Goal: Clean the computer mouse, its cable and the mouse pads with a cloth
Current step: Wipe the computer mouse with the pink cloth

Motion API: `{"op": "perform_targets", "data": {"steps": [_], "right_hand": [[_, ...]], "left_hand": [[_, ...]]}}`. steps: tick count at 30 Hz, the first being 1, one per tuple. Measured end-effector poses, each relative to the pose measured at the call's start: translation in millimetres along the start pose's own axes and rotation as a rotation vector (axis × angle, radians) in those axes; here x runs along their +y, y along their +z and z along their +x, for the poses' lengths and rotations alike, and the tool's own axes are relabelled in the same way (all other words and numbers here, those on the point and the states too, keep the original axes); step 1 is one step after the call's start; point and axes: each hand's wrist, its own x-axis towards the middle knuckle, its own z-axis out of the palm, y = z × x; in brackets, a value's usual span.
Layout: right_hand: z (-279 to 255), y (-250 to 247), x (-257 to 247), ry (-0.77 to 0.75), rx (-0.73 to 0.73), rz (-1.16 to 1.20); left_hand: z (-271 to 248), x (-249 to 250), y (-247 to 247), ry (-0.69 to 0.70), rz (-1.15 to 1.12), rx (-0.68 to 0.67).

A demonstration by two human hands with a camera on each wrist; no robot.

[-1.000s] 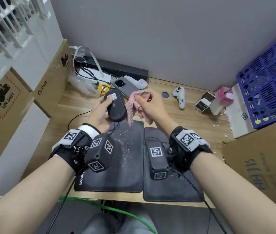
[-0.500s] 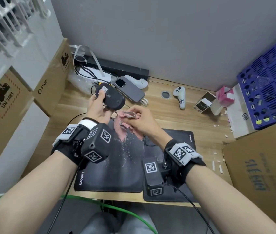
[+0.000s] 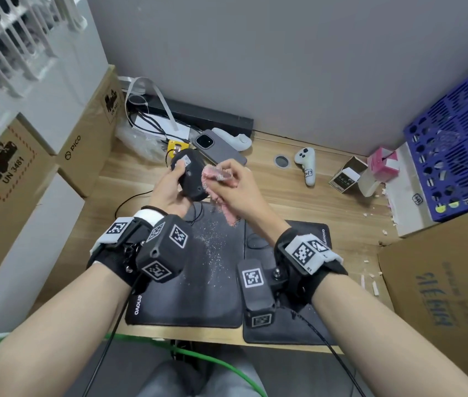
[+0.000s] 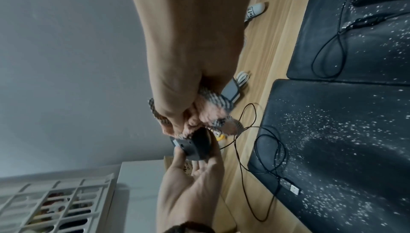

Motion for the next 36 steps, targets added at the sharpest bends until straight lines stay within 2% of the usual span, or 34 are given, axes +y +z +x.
{"op": "perform_targets", "data": {"steps": [4,6,9,12,15,17,19,22,25,27,29,33,36], "right_hand": [[-11,2,5,-0.004,-0.211,-0.101],[-12,-3,3,-0.003,-0.242,-0.130],[-3,-18,-6,0.041,-0.102,-0.068],[12,-26,-18,0.020,0.067,-0.054],[25,-19,-24,0.020,0.086,-0.068],[29,-11,-22,0.043,0.060,-0.099],[25,-6,-21,0.054,-0.020,-0.103],[12,-3,-23,0.036,-0.237,-0.219],[3,-11,-24,0.040,-0.405,-0.252],[3,-20,-21,0.067,-0.430,-0.231],[6,-29,-14,0.118,-0.343,-0.194],[23,-39,1,0.206,0.062,-0.056],[30,-33,3,0.171,0.152,-0.036]], "left_hand": [[2,8,-3,-0.017,-0.124,0.018],[-3,12,-3,-0.022,-0.145,-0.007],[-8,14,-11,-0.068,-0.129,-0.037],[-10,11,-20,-0.104,-0.033,-0.101],[-19,8,-12,-0.135,0.088,-0.231],[-22,4,-3,-0.130,0.154,-0.235],[-19,0,2,-0.138,0.192,-0.163],[-11,1,0,-0.188,0.164,-0.084],[-7,4,-7,-0.237,0.147,-0.175],[-6,4,-11,-0.224,0.176,-0.208],[-5,3,-14,-0.197,0.200,-0.192],[-4,1,-17,-0.189,0.101,-0.201],[-3,0,-18,-0.163,0.004,-0.199]]}}
